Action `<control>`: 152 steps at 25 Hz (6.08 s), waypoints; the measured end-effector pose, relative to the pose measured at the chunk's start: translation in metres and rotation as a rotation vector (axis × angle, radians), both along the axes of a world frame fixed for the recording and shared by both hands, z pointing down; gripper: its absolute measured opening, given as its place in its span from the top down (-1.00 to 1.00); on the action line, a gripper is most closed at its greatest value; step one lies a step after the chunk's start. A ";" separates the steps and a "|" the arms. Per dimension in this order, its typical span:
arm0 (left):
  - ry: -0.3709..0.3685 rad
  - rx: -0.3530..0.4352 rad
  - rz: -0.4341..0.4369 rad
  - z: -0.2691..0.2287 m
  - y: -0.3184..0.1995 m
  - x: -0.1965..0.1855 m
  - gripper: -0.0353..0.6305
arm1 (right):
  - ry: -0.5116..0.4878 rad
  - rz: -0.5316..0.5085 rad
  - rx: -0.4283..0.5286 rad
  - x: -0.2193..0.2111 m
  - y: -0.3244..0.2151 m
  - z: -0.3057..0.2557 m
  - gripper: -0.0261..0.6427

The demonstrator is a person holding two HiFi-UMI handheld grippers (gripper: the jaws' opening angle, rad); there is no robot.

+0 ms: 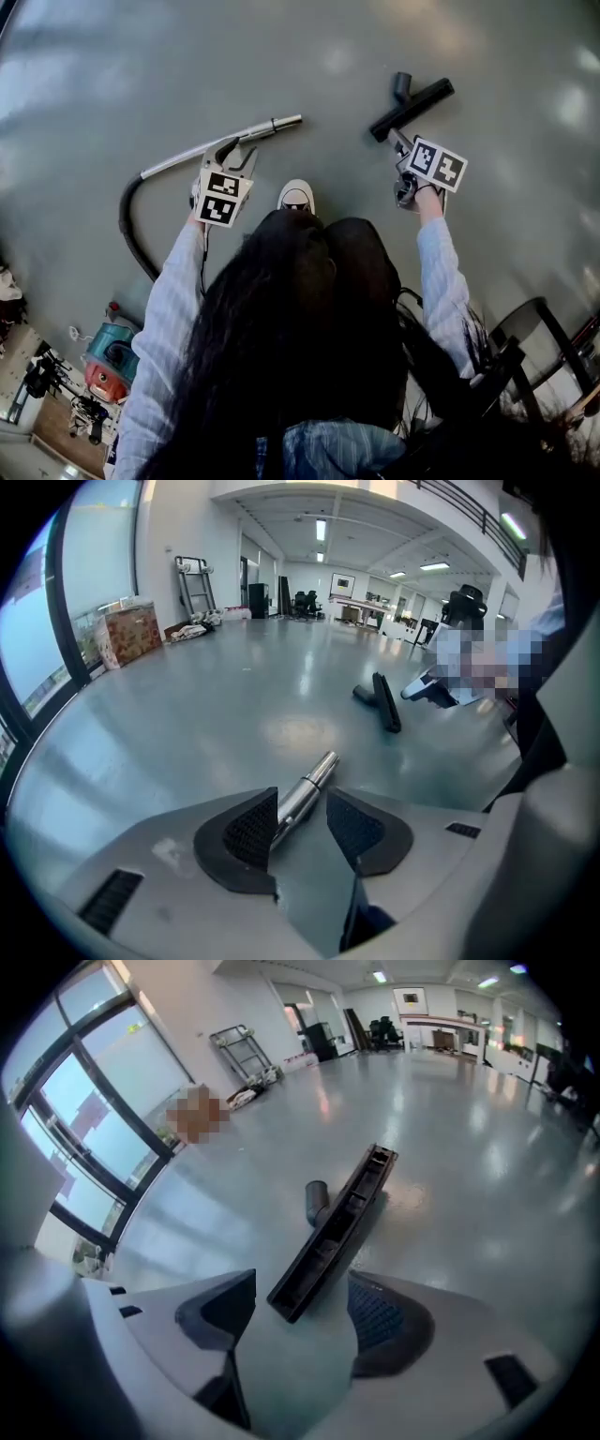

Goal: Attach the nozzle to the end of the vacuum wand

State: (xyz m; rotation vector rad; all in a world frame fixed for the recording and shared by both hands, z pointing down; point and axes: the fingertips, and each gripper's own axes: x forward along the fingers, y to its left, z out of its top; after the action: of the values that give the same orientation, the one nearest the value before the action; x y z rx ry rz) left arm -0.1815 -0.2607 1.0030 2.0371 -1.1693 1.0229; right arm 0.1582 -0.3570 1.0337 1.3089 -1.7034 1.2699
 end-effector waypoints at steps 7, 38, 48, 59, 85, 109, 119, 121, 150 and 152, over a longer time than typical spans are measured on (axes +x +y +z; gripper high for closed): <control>-0.004 0.046 0.019 0.056 -0.020 -0.007 0.38 | -0.060 0.183 0.074 0.016 -0.038 0.028 0.05; -0.117 -0.028 0.371 0.122 -0.007 -0.006 0.22 | 0.400 -0.600 0.051 0.031 -0.072 0.086 0.06; -0.329 -0.021 0.586 0.133 -0.004 -0.003 0.23 | 0.263 -0.858 0.158 -0.027 -0.065 0.074 0.13; -0.291 -0.055 0.515 0.116 -0.013 -0.006 0.25 | 0.132 -1.215 0.300 -0.134 -0.038 0.049 0.14; -0.279 0.066 0.529 0.067 -0.043 0.022 0.29 | 0.325 -1.504 0.439 -0.169 -0.057 0.003 0.14; -0.065 0.044 0.260 0.071 -0.056 0.045 0.49 | 0.185 -1.202 0.294 -0.171 -0.048 0.035 0.28; 0.124 0.103 0.005 0.032 -0.076 0.034 0.51 | -0.069 -0.909 0.389 -0.153 -0.057 -0.015 0.28; 0.173 0.134 -0.095 0.018 -0.077 0.023 0.60 | -0.111 -0.848 0.408 -0.153 -0.057 -0.025 0.28; 0.200 0.102 -0.480 -0.351 0.068 0.018 0.88 | -0.339 -0.401 0.242 -0.156 0.099 -0.378 0.88; 0.214 0.122 -0.461 -0.389 0.066 0.032 0.88 | -0.348 -0.373 0.236 -0.147 0.106 -0.417 0.88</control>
State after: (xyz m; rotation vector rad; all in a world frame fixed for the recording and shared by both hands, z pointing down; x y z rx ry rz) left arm -0.1497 -0.1946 0.6141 1.7857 -1.5157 0.5081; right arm 0.0109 -0.2511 0.6162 0.8635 -2.2738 1.1459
